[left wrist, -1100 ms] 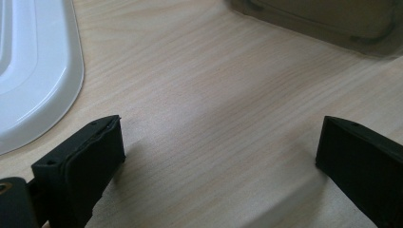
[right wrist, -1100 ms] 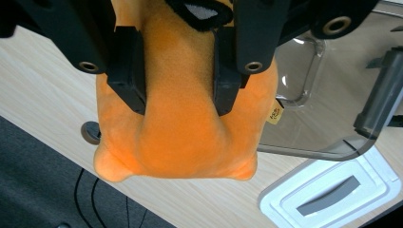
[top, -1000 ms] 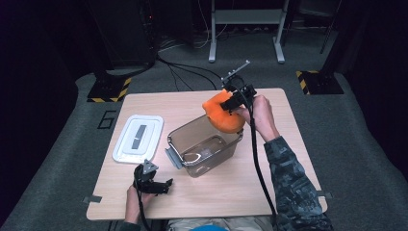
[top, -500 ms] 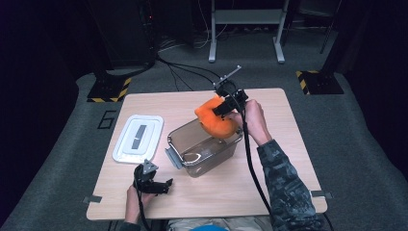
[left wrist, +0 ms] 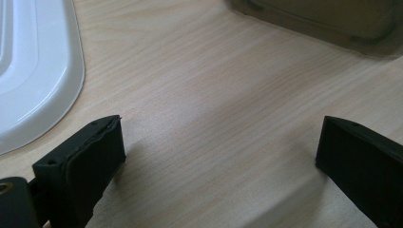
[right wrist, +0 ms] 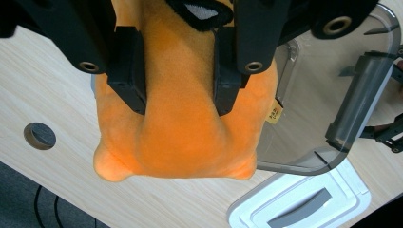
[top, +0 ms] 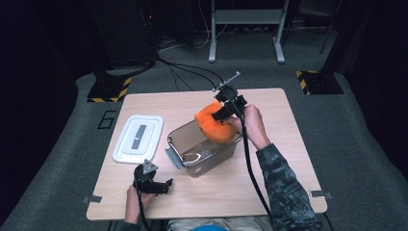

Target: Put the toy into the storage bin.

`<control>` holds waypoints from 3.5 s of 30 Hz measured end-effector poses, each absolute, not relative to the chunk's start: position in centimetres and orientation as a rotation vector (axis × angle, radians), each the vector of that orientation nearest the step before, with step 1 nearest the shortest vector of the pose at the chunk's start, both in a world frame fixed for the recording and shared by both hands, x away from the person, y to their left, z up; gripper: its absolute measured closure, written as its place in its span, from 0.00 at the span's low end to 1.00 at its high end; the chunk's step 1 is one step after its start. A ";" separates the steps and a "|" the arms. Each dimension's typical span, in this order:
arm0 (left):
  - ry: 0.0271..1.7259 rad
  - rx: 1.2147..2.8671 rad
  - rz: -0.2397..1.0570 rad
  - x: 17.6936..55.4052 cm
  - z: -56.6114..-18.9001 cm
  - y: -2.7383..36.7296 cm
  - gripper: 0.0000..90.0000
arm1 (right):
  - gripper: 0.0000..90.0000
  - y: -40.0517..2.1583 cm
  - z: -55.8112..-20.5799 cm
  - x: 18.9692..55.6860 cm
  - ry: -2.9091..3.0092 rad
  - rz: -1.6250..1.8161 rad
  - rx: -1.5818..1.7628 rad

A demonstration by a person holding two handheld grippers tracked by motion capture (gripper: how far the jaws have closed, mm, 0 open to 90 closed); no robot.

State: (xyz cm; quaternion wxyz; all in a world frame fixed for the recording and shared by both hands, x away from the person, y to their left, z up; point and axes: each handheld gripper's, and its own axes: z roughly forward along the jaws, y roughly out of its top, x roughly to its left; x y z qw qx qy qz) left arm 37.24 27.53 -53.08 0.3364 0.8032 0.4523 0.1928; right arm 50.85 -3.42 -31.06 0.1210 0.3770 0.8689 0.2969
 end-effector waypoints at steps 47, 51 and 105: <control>1.183 2.083 0.512 37.2 -53.1 27.5 0.02 | 0.60 -3.5 -39.5 53.3 2.664 0.853 1.254; 1.183 2.083 0.511 37.2 -53.1 27.5 0.02 | 0.57 -3.2 -39.9 53.4 2.677 0.817 1.259; 1.183 2.086 0.507 37.2 -53.1 27.5 0.02 | 0.37 -4.4 -39.7 51.6 2.656 0.857 1.224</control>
